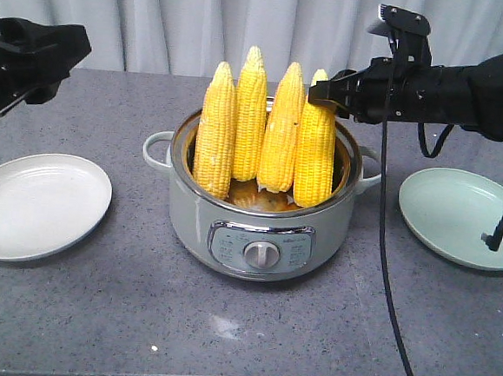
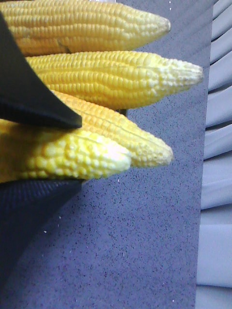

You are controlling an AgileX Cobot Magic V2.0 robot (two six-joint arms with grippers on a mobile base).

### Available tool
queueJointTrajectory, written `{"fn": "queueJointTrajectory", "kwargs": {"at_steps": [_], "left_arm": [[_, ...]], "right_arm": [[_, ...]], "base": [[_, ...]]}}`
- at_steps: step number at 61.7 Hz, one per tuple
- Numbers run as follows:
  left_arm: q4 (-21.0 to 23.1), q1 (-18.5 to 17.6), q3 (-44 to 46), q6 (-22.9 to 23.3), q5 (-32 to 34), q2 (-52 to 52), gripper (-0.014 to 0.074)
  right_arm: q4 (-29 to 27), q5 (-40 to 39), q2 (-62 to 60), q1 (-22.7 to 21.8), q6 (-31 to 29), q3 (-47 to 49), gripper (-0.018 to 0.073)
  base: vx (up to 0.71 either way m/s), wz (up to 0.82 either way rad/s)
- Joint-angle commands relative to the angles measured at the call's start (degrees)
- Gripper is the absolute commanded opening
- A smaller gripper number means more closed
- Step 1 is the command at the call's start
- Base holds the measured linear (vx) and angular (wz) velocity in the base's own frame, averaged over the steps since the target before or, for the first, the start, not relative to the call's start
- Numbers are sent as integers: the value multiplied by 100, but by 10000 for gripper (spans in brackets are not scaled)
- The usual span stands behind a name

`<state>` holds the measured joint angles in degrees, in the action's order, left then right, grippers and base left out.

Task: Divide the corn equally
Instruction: 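Lift the corn cob out of the pot with the right gripper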

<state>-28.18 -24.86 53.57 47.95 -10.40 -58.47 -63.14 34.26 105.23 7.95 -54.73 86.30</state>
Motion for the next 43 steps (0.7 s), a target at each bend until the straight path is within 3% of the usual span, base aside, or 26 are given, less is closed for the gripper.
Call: {"fn": "queueJointTrajectory", "kwargs": {"at_steps": [1, 22, 34, 43], "left_arm": [[2, -22, 199, -5, 322, 68, 465], [2, -22, 199, -5, 322, 68, 465], [2, -22, 199, -5, 322, 68, 465], [2, -22, 199, -5, 322, 68, 465]], "right_arm": [[-182, -51, -310, -31, -130, 181, -13], [-216, -682, -1433, -249, -173, 181, -11], [-189, -650, -2309, -968, -118, 181, -8], [-186, -168, -2567, -1701, 2, 181, -7]], "base": [[0, 0], [0, 0], [0, 0], [0, 0]]}}
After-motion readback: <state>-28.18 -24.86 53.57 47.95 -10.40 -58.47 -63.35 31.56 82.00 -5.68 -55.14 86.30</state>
